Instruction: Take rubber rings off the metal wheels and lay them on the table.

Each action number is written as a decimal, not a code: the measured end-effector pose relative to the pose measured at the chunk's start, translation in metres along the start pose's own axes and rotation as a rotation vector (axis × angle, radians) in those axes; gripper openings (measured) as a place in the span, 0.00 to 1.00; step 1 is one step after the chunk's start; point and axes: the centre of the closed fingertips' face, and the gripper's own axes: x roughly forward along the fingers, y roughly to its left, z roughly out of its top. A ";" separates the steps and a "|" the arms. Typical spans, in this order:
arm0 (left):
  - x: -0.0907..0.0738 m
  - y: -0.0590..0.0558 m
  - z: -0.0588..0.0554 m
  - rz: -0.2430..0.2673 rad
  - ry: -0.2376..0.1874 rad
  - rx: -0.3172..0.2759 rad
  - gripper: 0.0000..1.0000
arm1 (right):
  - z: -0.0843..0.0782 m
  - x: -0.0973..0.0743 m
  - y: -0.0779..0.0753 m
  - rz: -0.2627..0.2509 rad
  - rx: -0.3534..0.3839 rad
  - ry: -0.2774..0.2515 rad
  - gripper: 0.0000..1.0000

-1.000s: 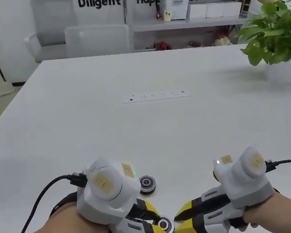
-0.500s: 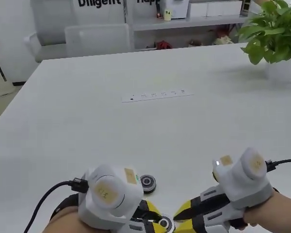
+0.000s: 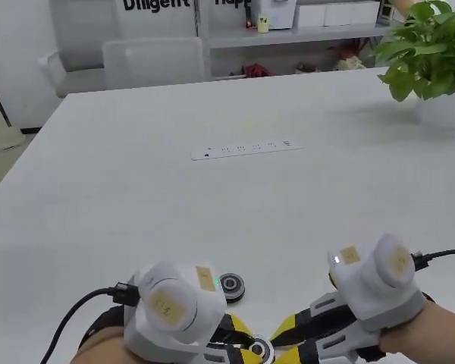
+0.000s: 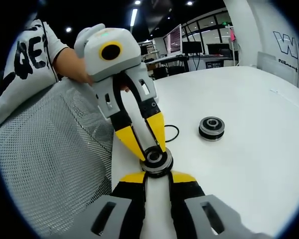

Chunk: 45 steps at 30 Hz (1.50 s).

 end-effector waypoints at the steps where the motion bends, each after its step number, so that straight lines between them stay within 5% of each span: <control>1: 0.000 0.000 0.000 0.001 -0.001 -0.001 0.14 | 0.000 0.000 -0.001 -0.004 0.001 0.003 0.09; 23: 0.001 -0.001 0.000 0.012 -0.004 0.018 0.13 | 0.000 -0.005 -0.007 -0.011 0.219 -0.064 0.00; 34: 0.001 -0.002 0.000 0.016 -0.002 0.020 0.13 | 0.010 -0.012 -0.009 -0.003 0.334 -0.159 0.00; 45: 0.001 -0.001 0.000 0.031 0.007 0.011 0.13 | 0.013 -0.013 -0.008 0.007 0.364 -0.182 0.00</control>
